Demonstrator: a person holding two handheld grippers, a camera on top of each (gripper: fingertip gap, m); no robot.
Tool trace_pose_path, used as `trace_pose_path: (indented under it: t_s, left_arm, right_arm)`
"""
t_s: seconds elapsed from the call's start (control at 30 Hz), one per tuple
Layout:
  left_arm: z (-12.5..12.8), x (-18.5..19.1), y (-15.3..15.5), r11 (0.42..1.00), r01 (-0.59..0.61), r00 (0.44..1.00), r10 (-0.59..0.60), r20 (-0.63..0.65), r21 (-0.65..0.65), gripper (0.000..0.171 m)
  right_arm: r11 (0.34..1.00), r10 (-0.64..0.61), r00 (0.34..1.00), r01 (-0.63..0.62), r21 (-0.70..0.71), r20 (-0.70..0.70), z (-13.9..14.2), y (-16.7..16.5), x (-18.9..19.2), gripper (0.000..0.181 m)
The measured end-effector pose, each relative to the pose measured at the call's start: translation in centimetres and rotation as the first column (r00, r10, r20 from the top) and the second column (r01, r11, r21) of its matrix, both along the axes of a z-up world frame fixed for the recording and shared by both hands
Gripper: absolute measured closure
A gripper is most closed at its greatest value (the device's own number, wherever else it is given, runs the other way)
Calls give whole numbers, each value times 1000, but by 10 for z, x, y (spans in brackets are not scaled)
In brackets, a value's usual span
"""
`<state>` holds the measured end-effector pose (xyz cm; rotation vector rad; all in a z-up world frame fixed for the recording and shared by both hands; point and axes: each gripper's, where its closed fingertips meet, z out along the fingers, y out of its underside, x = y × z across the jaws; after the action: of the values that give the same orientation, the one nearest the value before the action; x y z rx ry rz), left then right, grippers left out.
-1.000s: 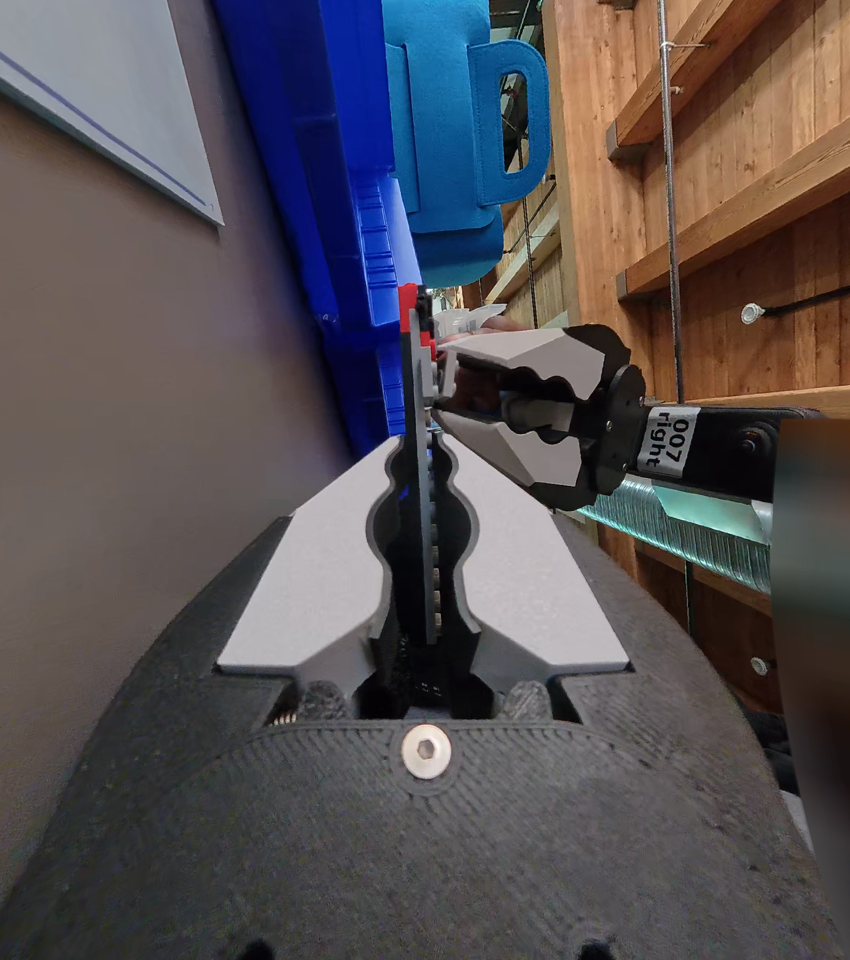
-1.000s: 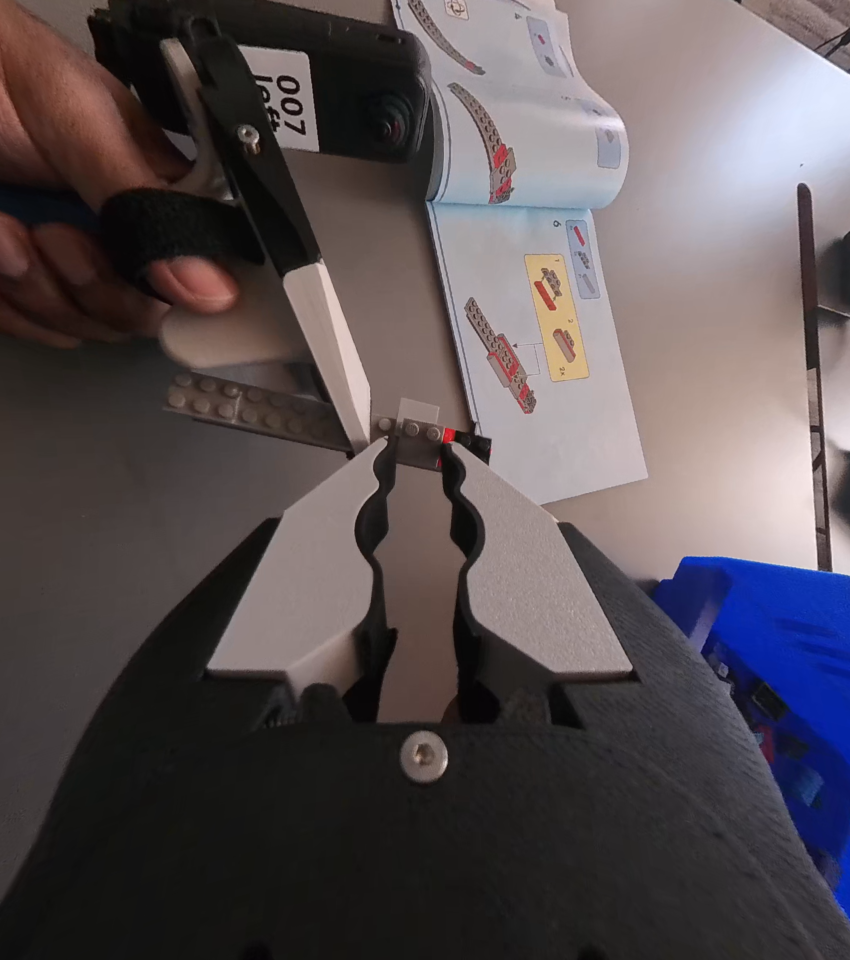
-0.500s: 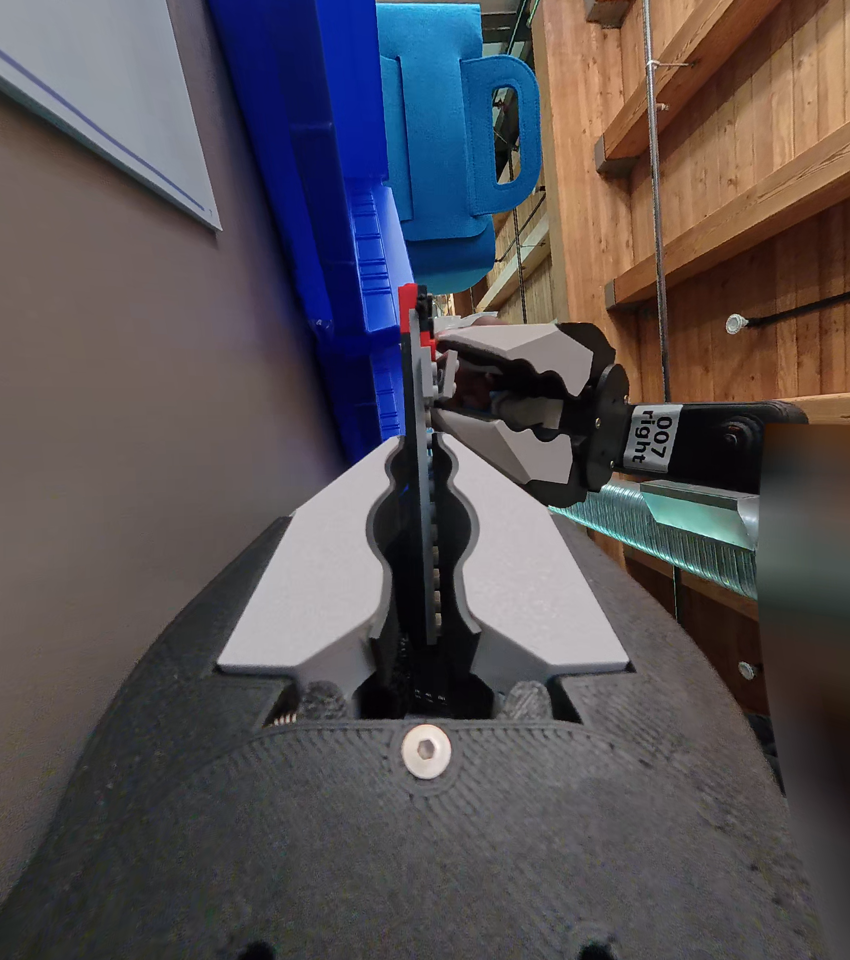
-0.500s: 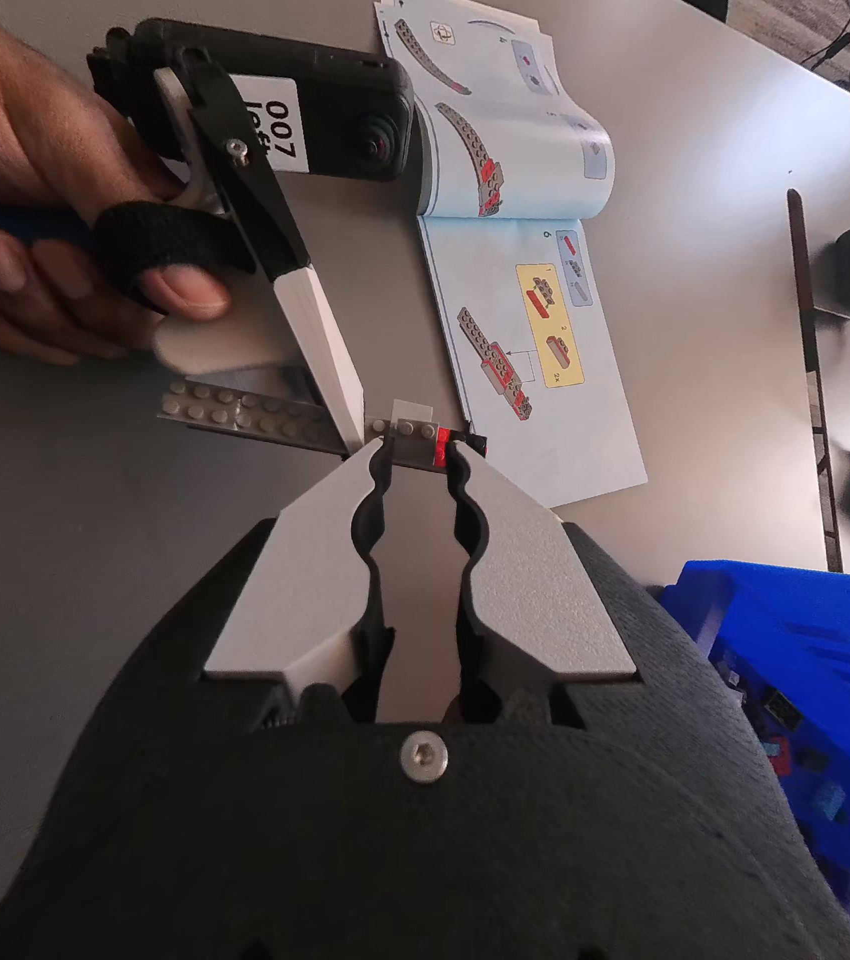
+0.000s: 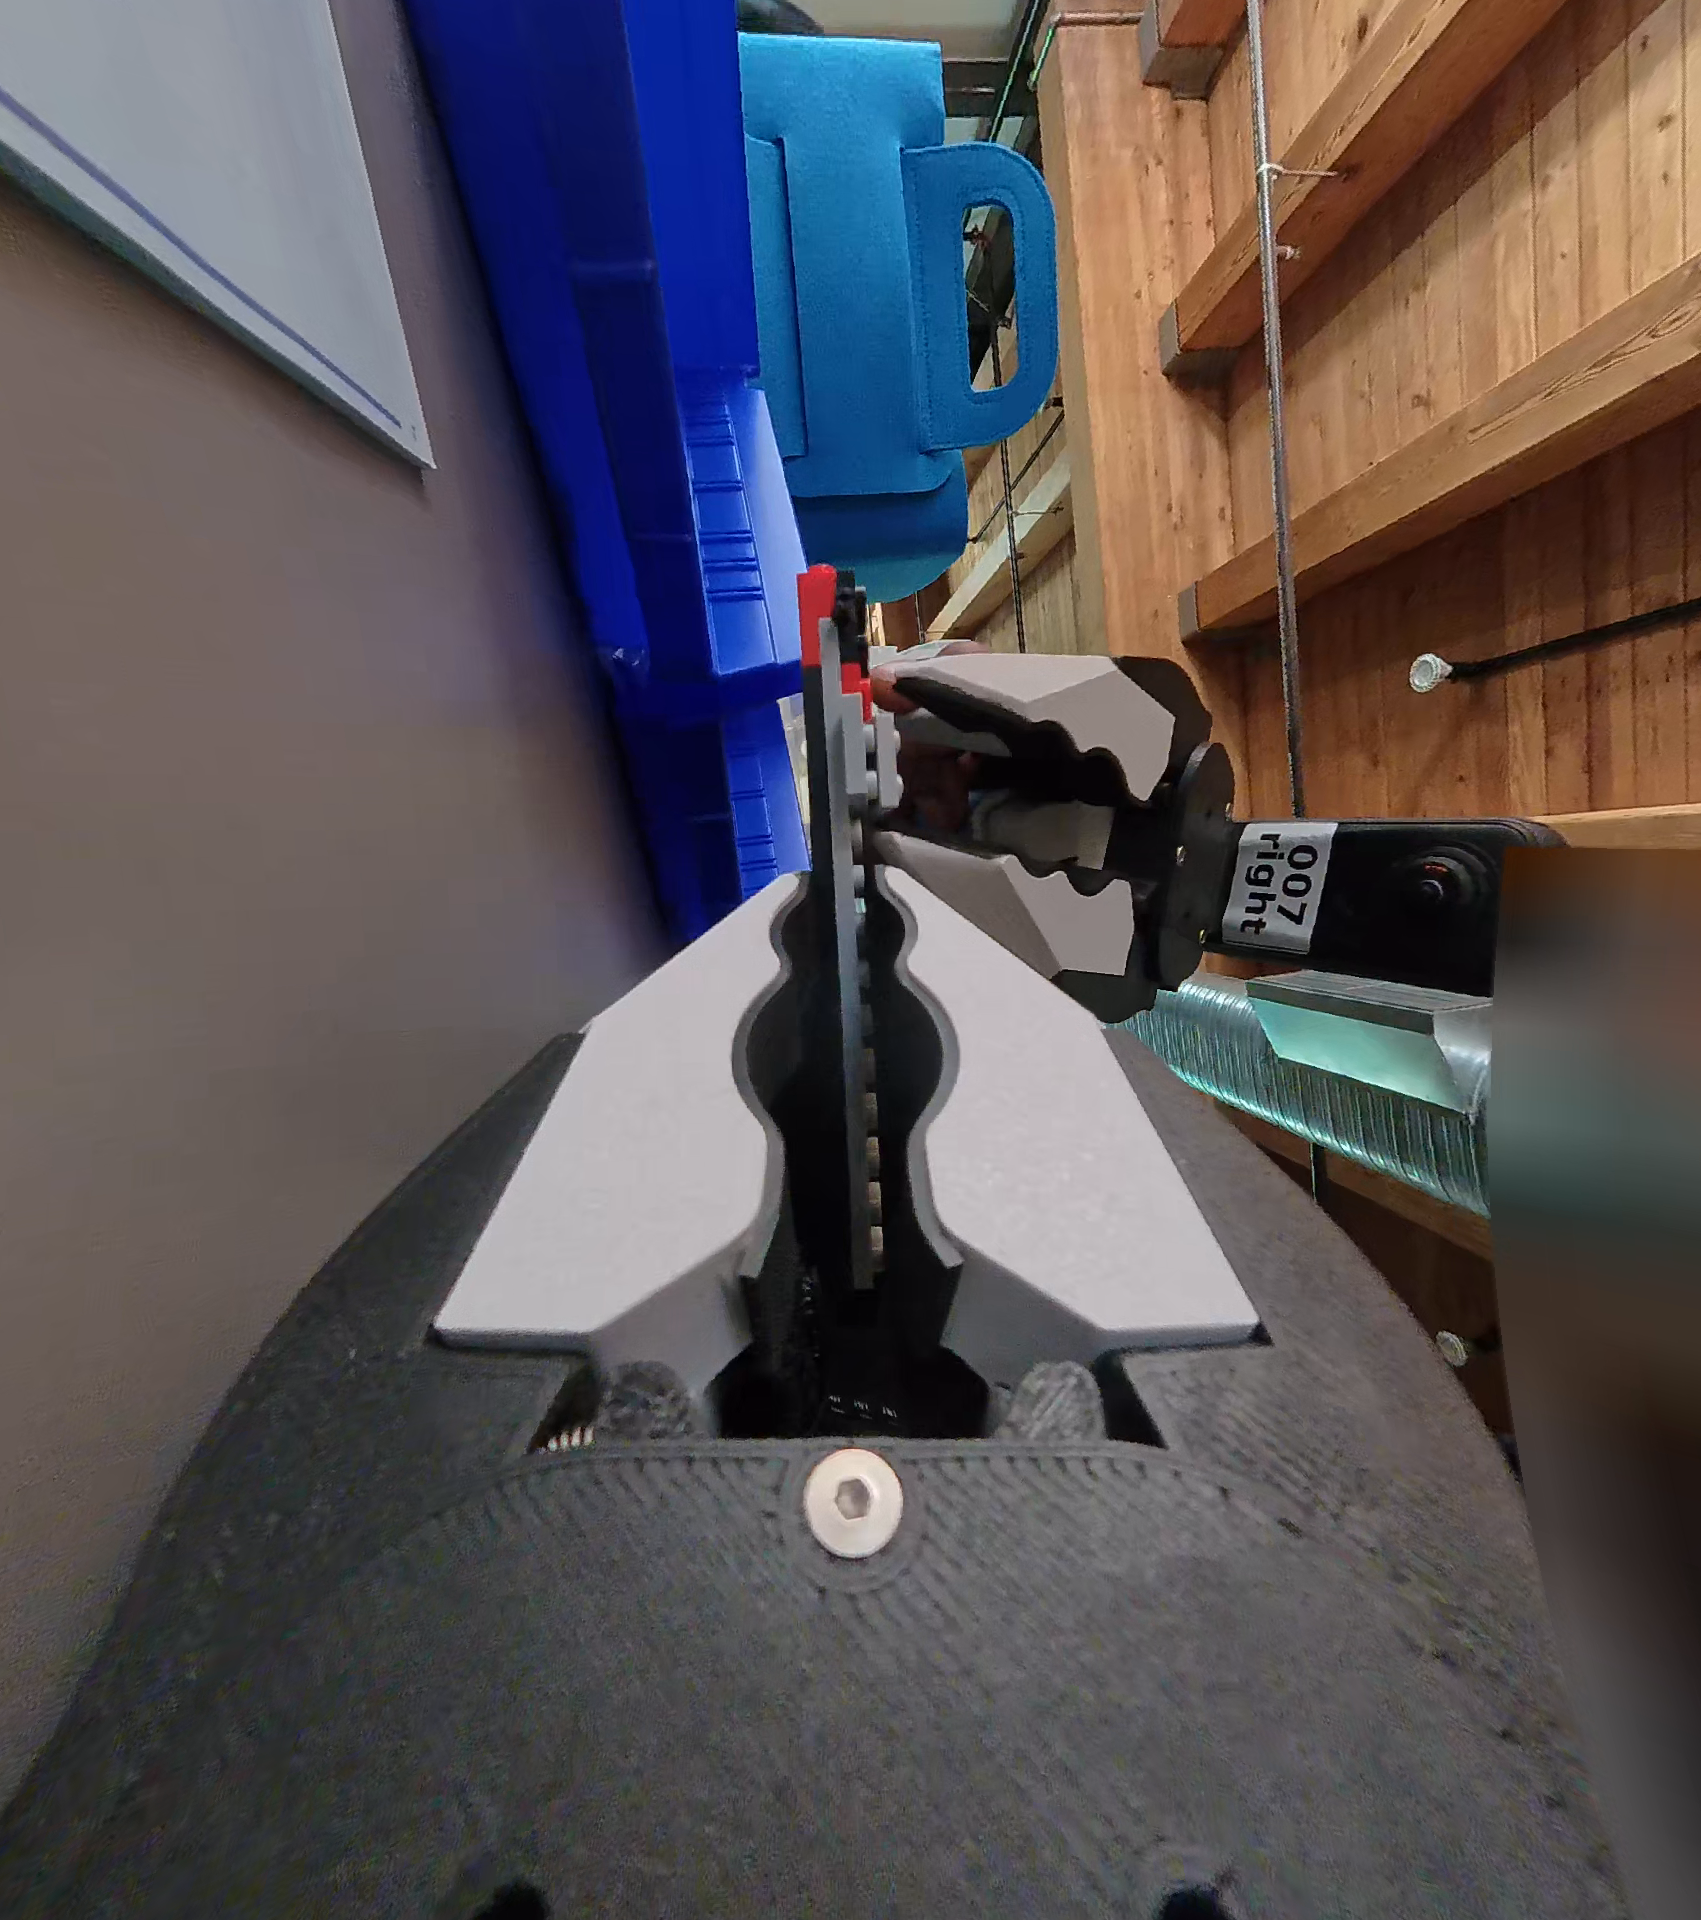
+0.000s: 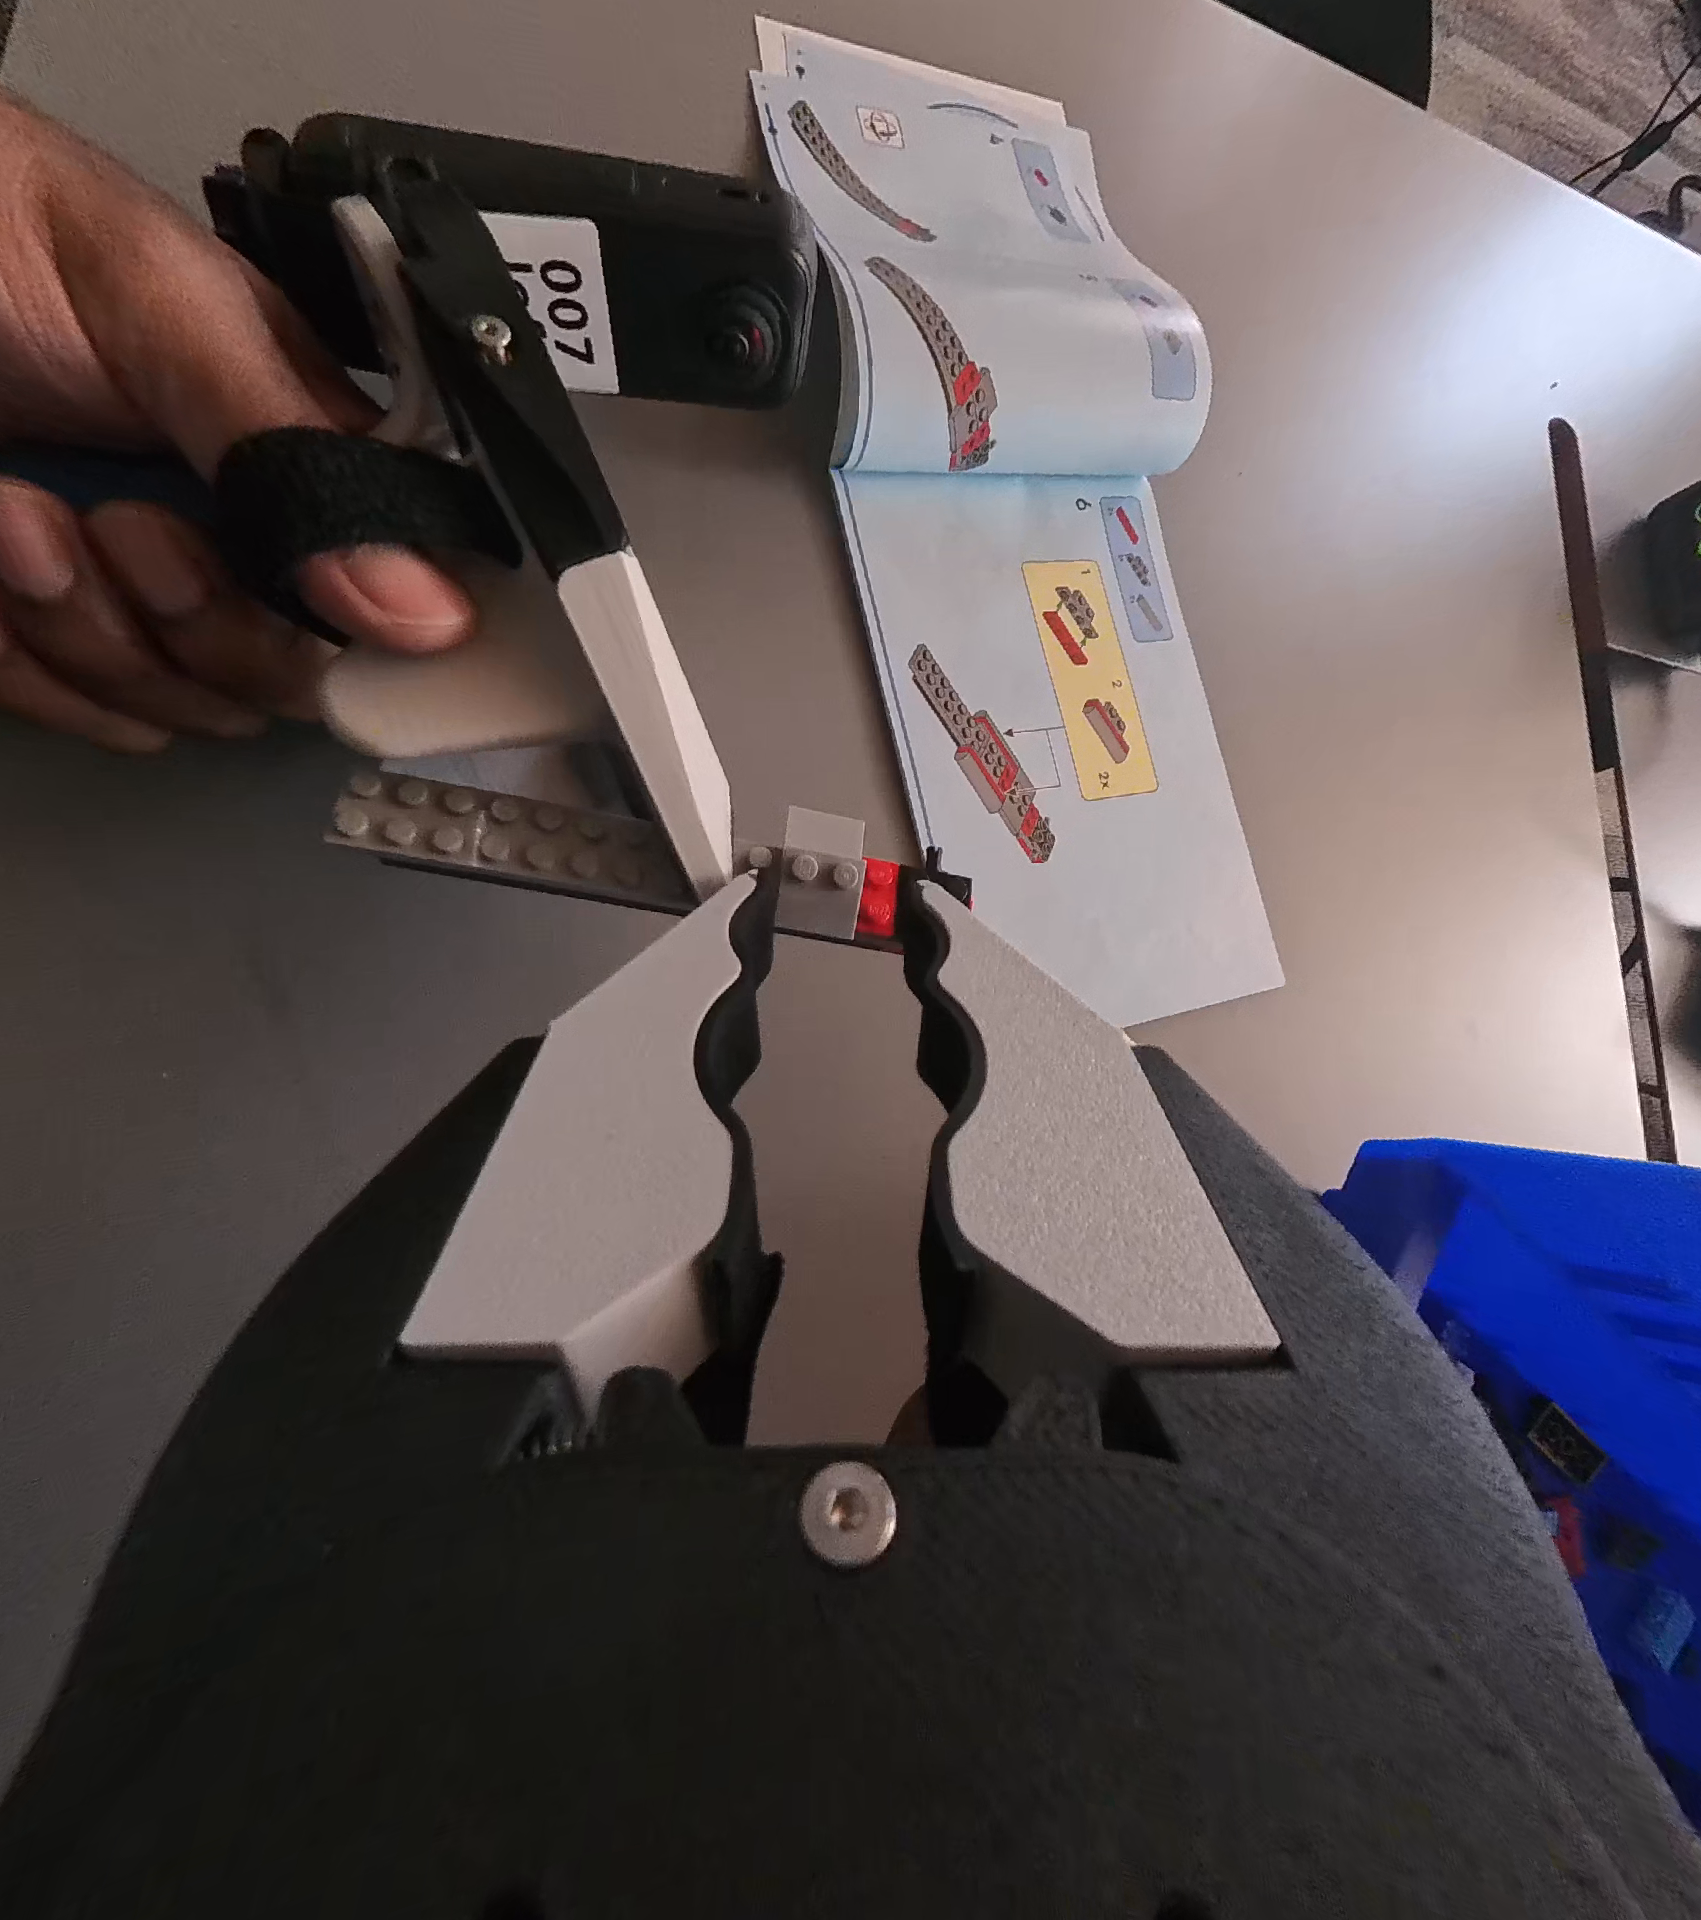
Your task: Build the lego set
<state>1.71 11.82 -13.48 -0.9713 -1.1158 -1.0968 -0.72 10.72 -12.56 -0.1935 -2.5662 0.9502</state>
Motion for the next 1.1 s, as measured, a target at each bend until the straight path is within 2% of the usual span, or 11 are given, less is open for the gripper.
trace_pose_path:
  t_s: [0.2, 0.27, 0.33, 0.43, 0.5, 0.6, 0.67, 0.87, 1.0, 1.1]
  left_arm:
    - [1, -2, -2, 1000, -9, 1000, 9, 3, 10, 164]
    - [2, -3, -3, 1000, -18, 1000, 18, 2, 19, 164]
    - [4, -4, -4, 999, -26, 1000, 26, -7, 23, 164]
    - [5, -4, -4, 999, -35, 999, 36, -25, 19, 164]
    - [6, -5, -4, 999, -41, 998, 42, -42, 12, 164]
    - [6, -5, -3, 999, -48, 997, 48, -55, 5, 165]
    - [6, -5, -4, 998, -56, 996, 56, -67, -1, 164]
    - [6, -5, -2, 998, -64, 994, 61, -92, -20, 165]
    - [6, -4, -2, 997, -65, 992, 61, -111, -34, 165]
    - [6, -5, -2, 997, -70, 991, 65, -119, -40, 164]
  right_arm:
    - [999, -5, 1000, 5, -34, 5, 4, 0, -1, 154]
    - [995, -34, 999, 37, -89, 33, 10, 2, -3, 153]
    - [974, -104, 989, 123, -192, 105, 16, 6, -9, 152]
    - [880, -205, 937, 302, -366, 282, 19, 17, -18, 150]
    - [781, -227, 874, 427, -455, 429, 16, 21, -20, 145]
    - [638, -202, 760, 580, -506, 617, 7, 23, -19, 134]
    - [586, -168, 708, 632, -507, 686, 1, 18, -14, 131]
    - [511, -71, 621, 695, -506, 781, -7, 0, -7, 129]
    - [500, -49, 605, 704, -504, 795, -8, -4, -9, 132]
    - [499, -46, 609, 701, -510, 792, -7, -4, -10, 145]
